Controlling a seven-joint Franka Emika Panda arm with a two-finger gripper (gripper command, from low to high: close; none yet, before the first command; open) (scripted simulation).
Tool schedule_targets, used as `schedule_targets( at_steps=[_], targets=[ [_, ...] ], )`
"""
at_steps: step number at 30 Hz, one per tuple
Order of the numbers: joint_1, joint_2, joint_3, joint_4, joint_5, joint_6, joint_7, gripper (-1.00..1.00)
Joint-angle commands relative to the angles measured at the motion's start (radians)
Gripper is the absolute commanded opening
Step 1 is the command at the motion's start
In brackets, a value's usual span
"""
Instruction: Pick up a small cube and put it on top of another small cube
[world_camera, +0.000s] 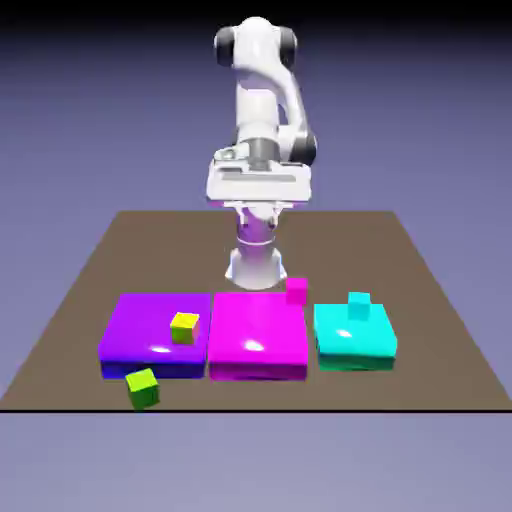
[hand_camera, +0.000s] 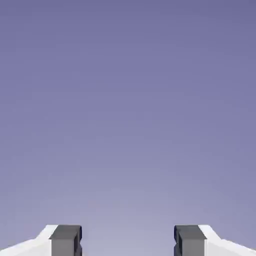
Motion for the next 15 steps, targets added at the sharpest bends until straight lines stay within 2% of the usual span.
schedule_targets(
  at_steps=[1,15],
  targets=[
    [0.011,0.036,-0.023,0.024,0.012,-0.022,-0.029,0.00],
    [0.167,0.544,-0.348,0.360,0.181,-0.334,-0.433,0.00]
  ],
)
